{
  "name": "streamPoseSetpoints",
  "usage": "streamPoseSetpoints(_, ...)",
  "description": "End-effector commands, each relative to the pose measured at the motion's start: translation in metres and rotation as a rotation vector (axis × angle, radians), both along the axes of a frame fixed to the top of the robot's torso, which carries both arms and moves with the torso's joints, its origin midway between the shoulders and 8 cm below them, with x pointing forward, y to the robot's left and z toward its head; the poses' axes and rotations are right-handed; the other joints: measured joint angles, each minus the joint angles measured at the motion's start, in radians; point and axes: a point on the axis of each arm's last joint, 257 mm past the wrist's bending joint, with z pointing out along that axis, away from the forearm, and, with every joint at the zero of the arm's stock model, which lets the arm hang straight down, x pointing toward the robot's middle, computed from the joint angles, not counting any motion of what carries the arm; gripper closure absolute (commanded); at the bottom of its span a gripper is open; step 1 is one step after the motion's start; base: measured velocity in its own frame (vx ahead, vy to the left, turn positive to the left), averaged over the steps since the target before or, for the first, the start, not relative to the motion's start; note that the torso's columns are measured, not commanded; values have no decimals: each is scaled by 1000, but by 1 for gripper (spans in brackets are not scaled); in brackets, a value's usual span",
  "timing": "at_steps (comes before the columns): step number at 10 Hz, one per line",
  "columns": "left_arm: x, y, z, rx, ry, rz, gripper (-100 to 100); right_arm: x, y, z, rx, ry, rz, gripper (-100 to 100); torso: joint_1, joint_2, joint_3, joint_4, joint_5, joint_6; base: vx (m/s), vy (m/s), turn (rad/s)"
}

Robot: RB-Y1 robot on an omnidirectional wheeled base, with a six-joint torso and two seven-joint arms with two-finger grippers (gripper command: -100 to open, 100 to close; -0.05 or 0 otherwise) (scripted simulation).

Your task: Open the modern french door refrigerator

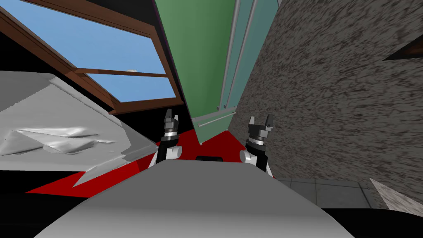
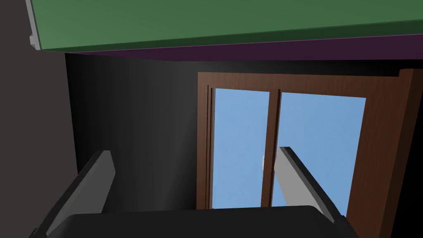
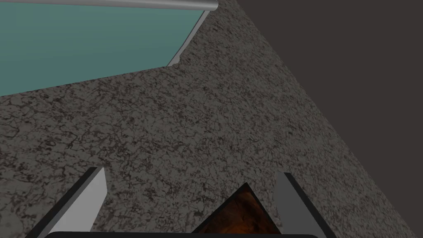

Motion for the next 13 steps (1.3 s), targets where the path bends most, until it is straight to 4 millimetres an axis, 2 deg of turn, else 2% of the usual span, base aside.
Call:
streamPoseSetpoints(1, 0, 0, 0, 0, 0, 0, 0, 0, 0, 0, 0, 0, 0, 0, 0, 40, -82, 41, 0, 0, 0, 0, 0)
streamPoseSetpoints(9, 0, 0, 0, 0, 0, 0, 0, 0, 0, 0, 0, 0, 0, 0, 0, 618, -1234, 617, 0, 0, 0, 0, 0)
streamPoseSetpoints(10, 2, -3, -3, 37, 12, -20, -100, 0, 0, 0, 0, 0, 0, 0, 0, 691, -1382, 691, 0, 0, 18, -9, 12)
streamPoseSetpoints(11, 4, -4, -7, 58, 22, -32, -100, 0, 0, 0, 0, 0, 0, 0, 0, 725, -1451, 724, 0, 0, 27, -18, 17)
streamPoseSetpoints(13, 8, -4, -16, 99, 47, -55, -100, 0, 0, 0, 0, 0, 0, 0, 0, 736, -1476, 736, 0, 0, 39, -24, 22)
